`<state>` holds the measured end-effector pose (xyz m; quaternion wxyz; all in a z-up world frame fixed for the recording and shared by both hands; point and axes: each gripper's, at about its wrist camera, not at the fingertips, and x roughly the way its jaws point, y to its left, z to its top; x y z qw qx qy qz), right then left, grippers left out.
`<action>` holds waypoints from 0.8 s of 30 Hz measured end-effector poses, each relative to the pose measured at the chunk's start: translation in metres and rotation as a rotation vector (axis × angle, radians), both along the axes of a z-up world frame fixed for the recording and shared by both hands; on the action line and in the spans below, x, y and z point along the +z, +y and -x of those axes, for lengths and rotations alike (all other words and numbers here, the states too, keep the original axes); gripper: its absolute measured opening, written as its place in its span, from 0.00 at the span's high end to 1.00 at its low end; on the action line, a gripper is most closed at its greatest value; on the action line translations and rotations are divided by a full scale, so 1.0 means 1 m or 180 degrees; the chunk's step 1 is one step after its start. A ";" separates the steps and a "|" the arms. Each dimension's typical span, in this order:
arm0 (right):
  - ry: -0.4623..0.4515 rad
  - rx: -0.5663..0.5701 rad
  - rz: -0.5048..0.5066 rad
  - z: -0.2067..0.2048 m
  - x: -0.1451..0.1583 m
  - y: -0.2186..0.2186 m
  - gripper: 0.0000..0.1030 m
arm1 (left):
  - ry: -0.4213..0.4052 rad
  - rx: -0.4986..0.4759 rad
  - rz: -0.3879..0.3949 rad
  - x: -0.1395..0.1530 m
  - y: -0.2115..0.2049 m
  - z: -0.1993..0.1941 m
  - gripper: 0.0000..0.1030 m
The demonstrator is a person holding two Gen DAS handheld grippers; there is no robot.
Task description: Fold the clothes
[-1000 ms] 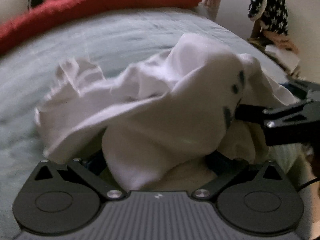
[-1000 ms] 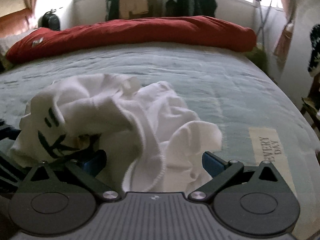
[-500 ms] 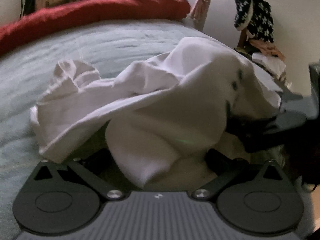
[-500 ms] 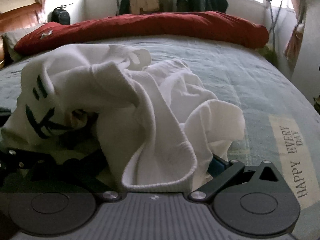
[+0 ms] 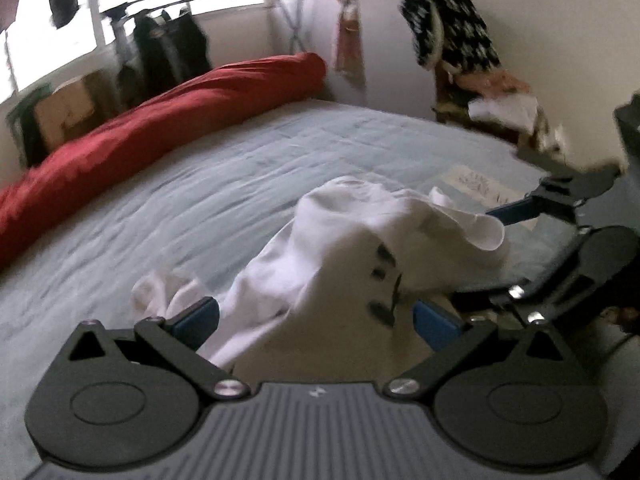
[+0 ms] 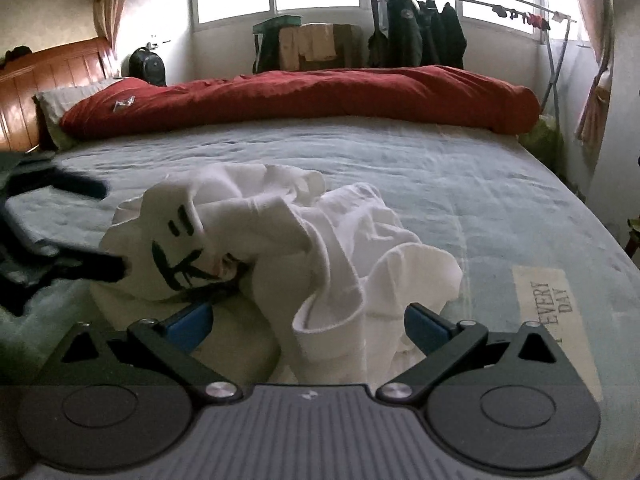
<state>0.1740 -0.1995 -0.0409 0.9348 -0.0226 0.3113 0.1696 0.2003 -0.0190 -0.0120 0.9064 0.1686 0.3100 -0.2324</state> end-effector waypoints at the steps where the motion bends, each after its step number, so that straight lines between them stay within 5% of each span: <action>1: 0.0010 0.0004 -0.0006 0.002 0.000 0.000 0.00 | -0.0014 -0.0016 -0.0092 -0.004 -0.007 -0.005 0.01; 4: 0.0012 0.0010 -0.0005 0.006 0.001 -0.002 0.00 | -0.0165 0.0046 -0.0406 -0.017 -0.025 -0.019 0.01; 9: -0.0040 -0.0019 0.0031 0.010 0.003 -0.010 0.00 | -0.0338 0.0573 -0.0364 -0.008 0.003 -0.032 0.00; 13: -0.0059 -0.0023 -0.0008 0.013 0.004 -0.013 0.00 | -0.0462 0.1172 -0.0582 -0.001 0.039 -0.042 0.00; 15: -0.0055 0.0028 -0.0049 0.014 0.003 -0.011 0.00 | -0.0351 0.1329 -0.0517 -0.001 0.054 -0.044 0.00; 24: -0.0271 0.0342 0.0201 0.034 0.011 0.015 0.00 | -0.0117 0.1003 -0.0022 0.008 0.069 -0.007 0.01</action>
